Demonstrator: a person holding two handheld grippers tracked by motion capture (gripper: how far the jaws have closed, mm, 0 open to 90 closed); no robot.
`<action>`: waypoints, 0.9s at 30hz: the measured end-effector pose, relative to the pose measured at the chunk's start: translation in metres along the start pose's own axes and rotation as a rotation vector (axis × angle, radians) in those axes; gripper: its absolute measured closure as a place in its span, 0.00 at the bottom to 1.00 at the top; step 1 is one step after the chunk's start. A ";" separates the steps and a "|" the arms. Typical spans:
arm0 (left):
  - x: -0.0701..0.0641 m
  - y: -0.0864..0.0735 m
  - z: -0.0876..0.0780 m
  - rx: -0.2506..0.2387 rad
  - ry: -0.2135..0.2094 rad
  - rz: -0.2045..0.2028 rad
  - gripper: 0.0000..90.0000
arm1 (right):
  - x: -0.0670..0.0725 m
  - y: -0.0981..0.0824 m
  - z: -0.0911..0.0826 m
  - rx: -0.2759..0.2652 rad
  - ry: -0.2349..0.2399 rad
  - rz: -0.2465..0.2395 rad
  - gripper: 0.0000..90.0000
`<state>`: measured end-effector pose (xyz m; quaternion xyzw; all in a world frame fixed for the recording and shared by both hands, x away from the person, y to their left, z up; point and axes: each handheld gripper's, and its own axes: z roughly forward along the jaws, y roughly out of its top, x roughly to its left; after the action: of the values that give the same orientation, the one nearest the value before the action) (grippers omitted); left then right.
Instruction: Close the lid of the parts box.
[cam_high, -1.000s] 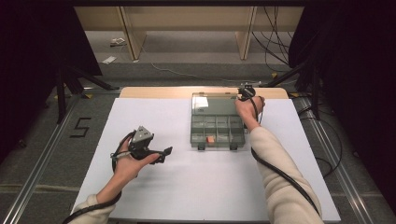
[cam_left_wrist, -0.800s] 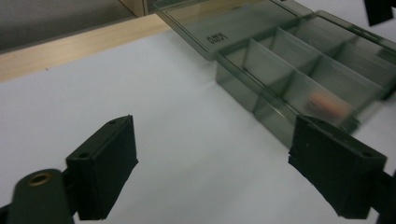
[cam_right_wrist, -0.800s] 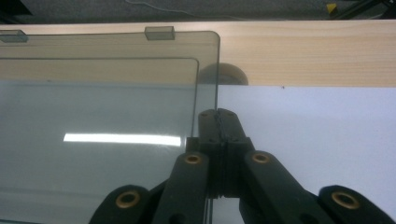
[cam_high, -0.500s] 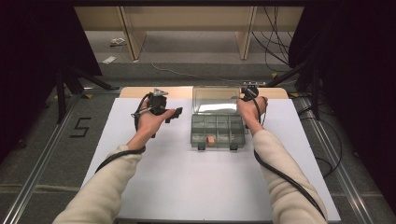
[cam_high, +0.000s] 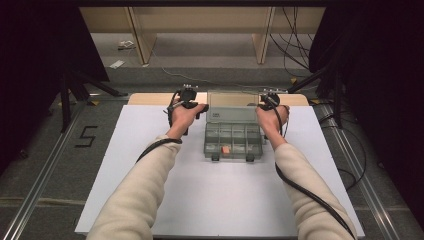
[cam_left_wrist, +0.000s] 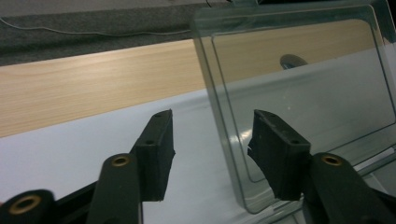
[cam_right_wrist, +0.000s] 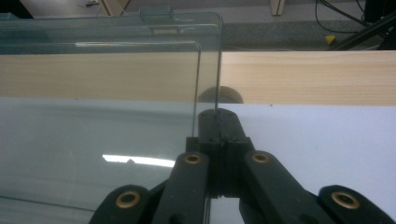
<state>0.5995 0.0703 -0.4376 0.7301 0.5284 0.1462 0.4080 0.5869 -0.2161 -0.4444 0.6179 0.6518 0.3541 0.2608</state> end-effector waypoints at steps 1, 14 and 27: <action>-0.002 0.000 0.003 0.009 -0.006 0.001 0.57 | 0.000 0.000 -0.001 -0.002 0.001 0.000 1.00; -0.002 0.001 0.014 0.040 -0.019 -0.064 0.82 | 0.001 0.002 -0.011 -0.020 0.016 -0.010 1.00; -0.009 0.002 0.014 0.012 0.019 -0.141 0.96 | -0.001 -0.001 -0.017 -0.031 0.024 -0.010 1.00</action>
<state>0.6062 0.0563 -0.4433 0.6922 0.5832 0.1210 0.4077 0.5729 -0.2199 -0.4346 0.6062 0.6524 0.3704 0.2642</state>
